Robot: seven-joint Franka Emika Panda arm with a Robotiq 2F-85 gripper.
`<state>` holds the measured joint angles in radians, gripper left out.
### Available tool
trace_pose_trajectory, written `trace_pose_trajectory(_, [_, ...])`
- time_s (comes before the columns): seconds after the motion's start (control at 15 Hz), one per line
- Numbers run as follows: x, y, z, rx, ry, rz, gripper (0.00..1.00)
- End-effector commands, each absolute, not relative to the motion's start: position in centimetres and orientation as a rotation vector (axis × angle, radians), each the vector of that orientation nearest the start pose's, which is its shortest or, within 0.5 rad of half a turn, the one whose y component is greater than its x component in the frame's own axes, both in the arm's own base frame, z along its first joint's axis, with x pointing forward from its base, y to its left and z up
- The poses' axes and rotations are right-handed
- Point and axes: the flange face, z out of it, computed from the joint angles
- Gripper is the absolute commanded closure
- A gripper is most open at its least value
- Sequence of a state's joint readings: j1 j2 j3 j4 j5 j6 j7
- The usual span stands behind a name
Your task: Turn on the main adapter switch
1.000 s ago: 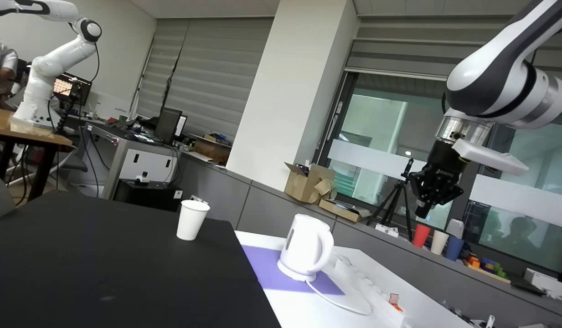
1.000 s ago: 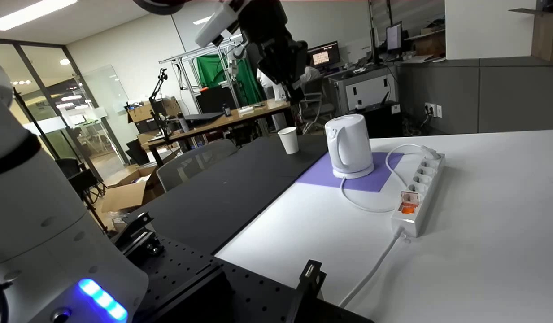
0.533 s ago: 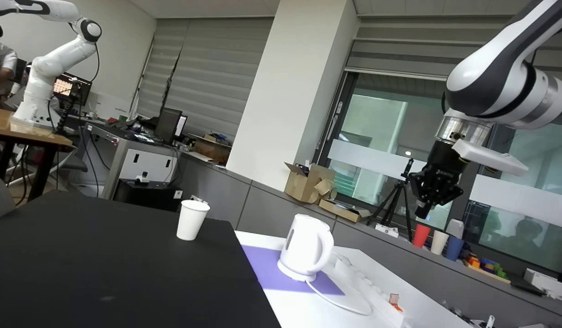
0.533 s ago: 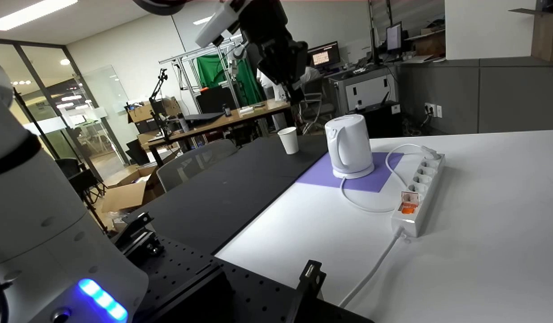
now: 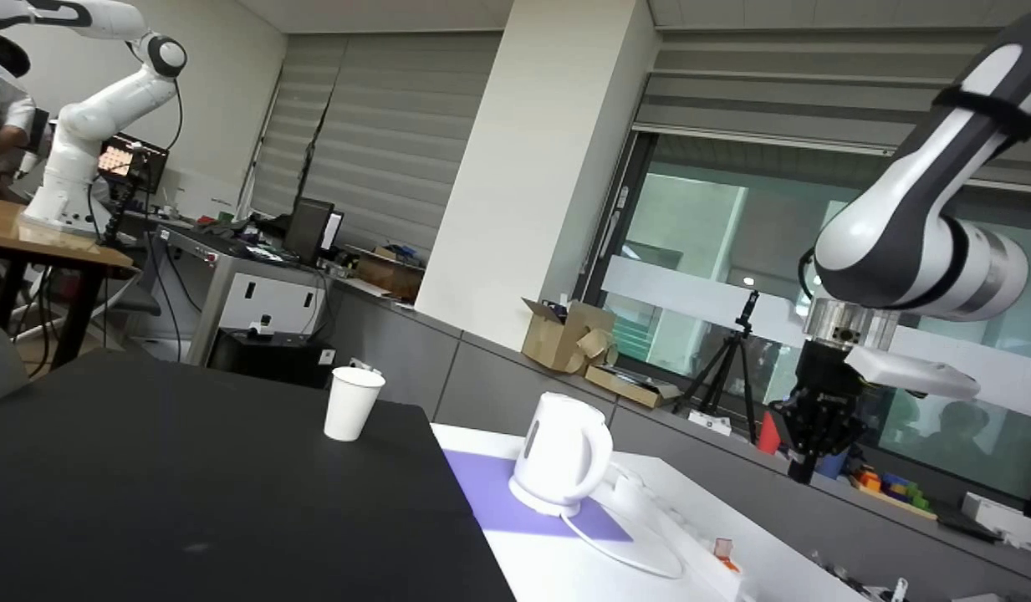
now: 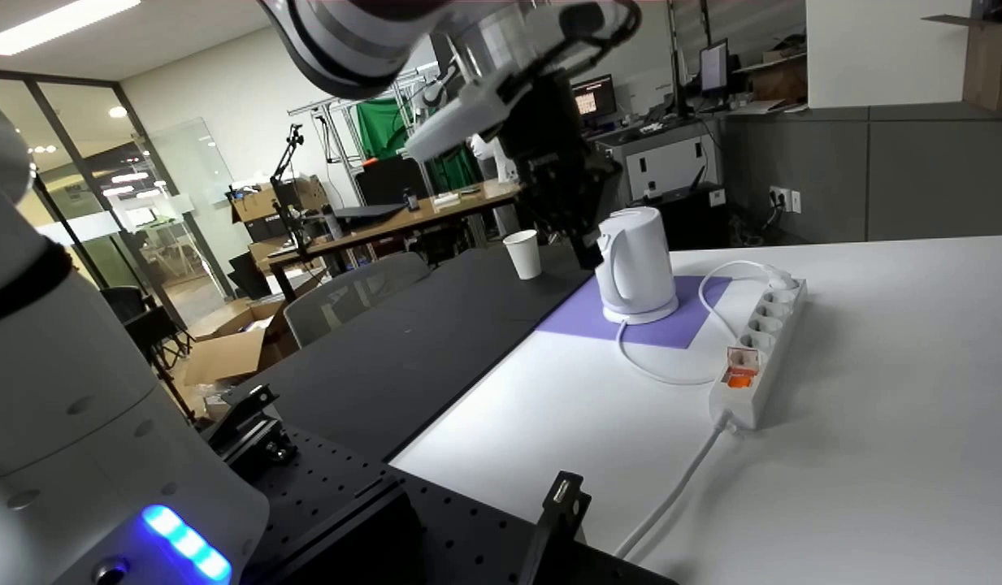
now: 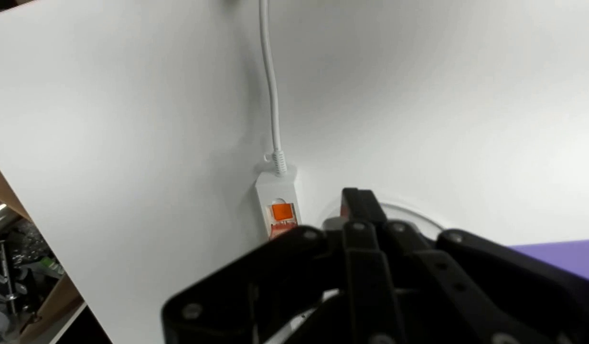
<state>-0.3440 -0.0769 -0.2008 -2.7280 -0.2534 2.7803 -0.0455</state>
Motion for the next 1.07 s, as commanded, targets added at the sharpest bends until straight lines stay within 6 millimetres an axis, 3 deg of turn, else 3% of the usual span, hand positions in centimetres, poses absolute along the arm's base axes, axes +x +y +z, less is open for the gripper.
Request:
trace_pose_trajectory(0.0, [38.7,-23.1,20.8,-3.283,0.38,-0.111,1.0])
trace_pose_trajectory(0.47, [43.5,-25.7,12.8,-3.353,0.334,-0.125,1.0])
trace_pose_trajectory(0.73, [45.2,-26.0,10.4,-3.333,0.408,-0.182,1.0])
trace_pose_trajectory(1.0, [46.2,-27.2,9.5,-3.347,0.441,-0.206,1.0])
